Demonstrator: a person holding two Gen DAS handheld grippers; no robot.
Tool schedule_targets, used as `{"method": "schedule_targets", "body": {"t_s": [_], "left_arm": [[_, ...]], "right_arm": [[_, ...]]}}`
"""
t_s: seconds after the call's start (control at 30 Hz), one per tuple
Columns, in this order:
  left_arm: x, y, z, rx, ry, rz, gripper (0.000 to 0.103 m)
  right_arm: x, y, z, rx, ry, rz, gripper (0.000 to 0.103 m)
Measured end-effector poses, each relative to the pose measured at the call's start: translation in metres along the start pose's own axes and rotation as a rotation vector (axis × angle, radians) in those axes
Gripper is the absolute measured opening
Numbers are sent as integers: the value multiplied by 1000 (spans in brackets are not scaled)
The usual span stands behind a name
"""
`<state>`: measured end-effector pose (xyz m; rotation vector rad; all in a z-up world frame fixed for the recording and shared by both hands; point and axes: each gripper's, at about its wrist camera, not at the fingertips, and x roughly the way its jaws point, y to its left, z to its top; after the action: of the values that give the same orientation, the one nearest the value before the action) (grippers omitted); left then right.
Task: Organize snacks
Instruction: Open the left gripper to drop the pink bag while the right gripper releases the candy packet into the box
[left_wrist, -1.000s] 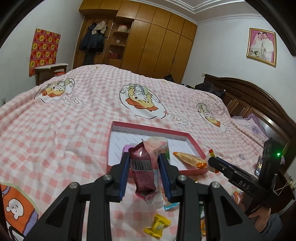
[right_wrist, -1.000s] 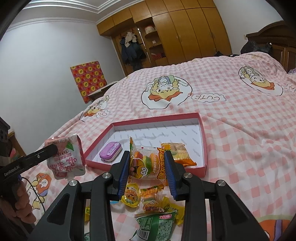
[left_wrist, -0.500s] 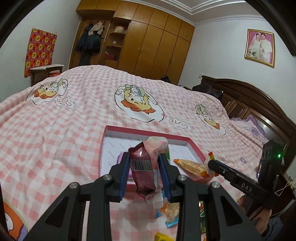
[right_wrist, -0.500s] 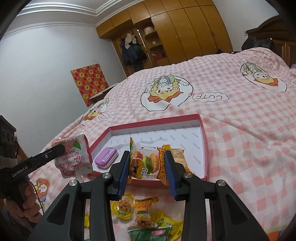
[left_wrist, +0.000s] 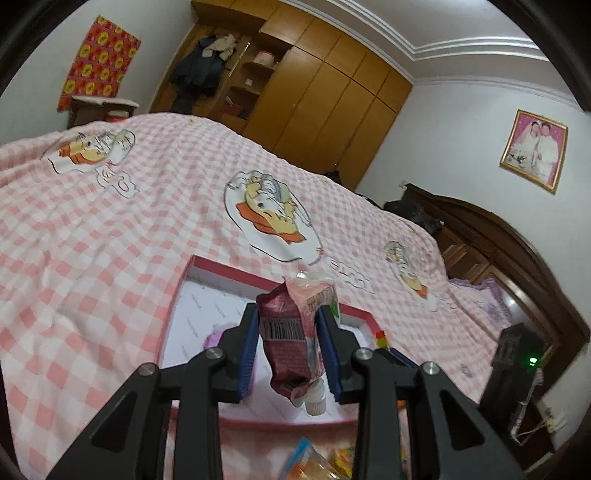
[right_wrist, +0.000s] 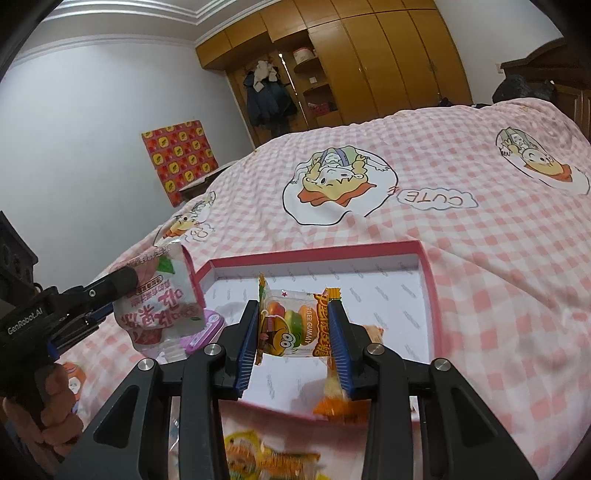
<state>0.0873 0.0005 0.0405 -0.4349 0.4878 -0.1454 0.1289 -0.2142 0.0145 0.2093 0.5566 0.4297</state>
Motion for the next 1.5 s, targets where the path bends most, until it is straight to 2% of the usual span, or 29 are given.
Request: {"method": "schedule_targets", "body": {"t_s": [0.2, 0.37, 0.67, 0.77, 0.9, 0.97, 1.07, 1.27, 1.5], "left_arm": [[23, -6, -19, 77, 33, 74, 33], [25, -15, -27, 156, 25, 106, 33], [31, -16, -31, 188, 41, 137, 36], [32, -16, -32, 194, 47, 142, 45], [33, -16, -32, 196, 53, 142, 52], [32, -16, -33, 201, 50, 144, 59], [31, -18, -33, 211, 51, 143, 64], [30, -21, -35, 230, 56, 138, 72], [31, -22, -36, 236, 65, 136, 74]], "right_arm": [[11, 11, -15, -103, 4, -43, 37], [11, 5, -16, -77, 5, -36, 37], [17, -3, -16, -32, 32, -42, 38], [17, -4, -16, -30, 31, -42, 38], [17, -5, -16, -24, 30, -38, 44], [17, -7, -16, -14, 27, -34, 46], [17, -9, -16, 0, 28, -33, 58], [15, -15, -16, 29, 22, -15, 66], [15, -16, -16, 35, 21, -9, 67]]}}
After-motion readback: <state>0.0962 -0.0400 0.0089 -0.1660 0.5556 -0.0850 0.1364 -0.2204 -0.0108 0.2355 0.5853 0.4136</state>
